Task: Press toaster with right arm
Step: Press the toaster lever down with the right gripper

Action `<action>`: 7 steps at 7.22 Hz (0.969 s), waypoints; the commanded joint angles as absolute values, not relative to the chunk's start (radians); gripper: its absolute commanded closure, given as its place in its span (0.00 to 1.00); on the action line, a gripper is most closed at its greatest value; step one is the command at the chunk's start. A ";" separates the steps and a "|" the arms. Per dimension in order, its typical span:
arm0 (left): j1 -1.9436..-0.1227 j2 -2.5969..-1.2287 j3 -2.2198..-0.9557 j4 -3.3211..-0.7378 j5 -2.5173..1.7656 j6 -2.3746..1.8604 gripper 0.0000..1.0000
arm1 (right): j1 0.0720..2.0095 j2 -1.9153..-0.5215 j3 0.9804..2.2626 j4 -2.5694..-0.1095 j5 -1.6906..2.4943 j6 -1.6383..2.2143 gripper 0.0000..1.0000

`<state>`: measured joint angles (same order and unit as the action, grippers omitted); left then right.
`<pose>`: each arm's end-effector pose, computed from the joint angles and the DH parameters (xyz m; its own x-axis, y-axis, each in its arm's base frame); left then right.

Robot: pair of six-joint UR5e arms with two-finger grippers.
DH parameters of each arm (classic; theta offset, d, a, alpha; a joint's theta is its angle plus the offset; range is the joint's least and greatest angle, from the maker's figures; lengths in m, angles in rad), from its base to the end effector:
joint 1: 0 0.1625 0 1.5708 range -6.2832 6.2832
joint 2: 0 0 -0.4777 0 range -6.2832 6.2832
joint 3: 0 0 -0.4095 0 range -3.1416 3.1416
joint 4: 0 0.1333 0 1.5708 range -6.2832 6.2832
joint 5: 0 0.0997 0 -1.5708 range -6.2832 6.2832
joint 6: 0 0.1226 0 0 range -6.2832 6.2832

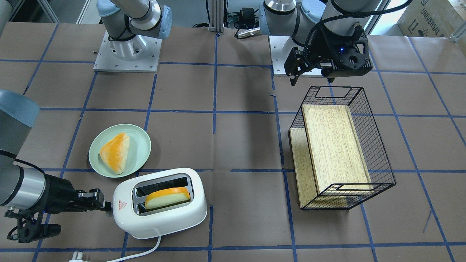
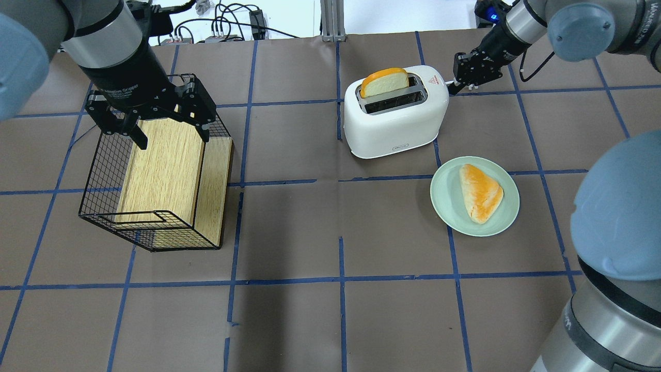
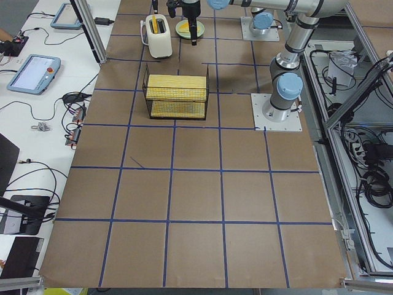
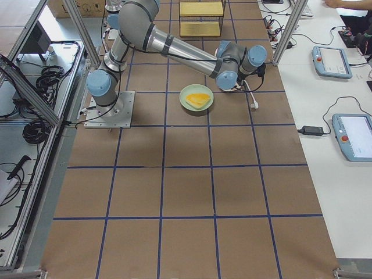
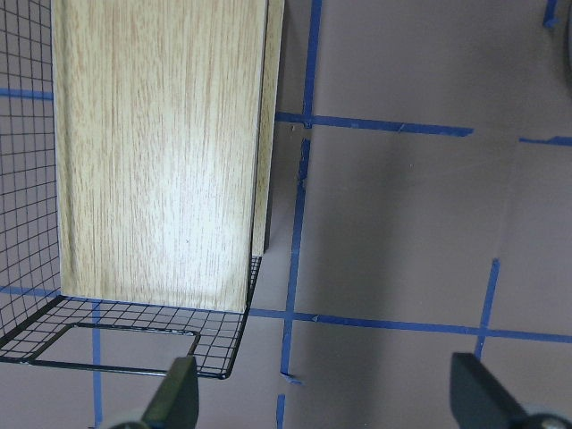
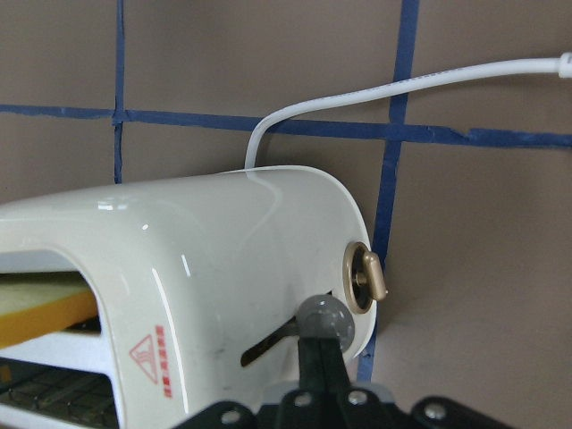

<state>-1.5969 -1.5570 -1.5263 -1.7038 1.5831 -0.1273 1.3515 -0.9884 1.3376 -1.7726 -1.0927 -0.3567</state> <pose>-0.1446 -0.4889 0.5343 -0.9948 -0.0998 -0.0217 -0.1011 0.9922 0.0725 0.0263 -0.7539 0.2990 -0.8734 -0.0943 -0.4777 -0.0958 0.9952 -0.0213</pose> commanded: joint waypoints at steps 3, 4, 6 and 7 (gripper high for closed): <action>-1.597 -1.557 -1.526 -1.704 1.583 -0.127 0.00 | 1.351 -0.960 1.338 -1.775 -1.092 -0.356 0.97; -1.597 -1.557 -1.526 -1.704 1.583 -0.127 0.00 | 1.351 -0.948 1.338 -1.776 -1.092 -0.356 0.97; -1.595 -1.557 -1.526 -1.703 1.583 -0.127 0.00 | 1.351 -0.940 1.338 -1.781 -1.092 -0.356 0.97; -1.597 -1.557 -1.526 -1.704 1.583 -0.127 0.00 | 1.351 -0.931 1.338 -1.782 -1.092 -0.356 0.97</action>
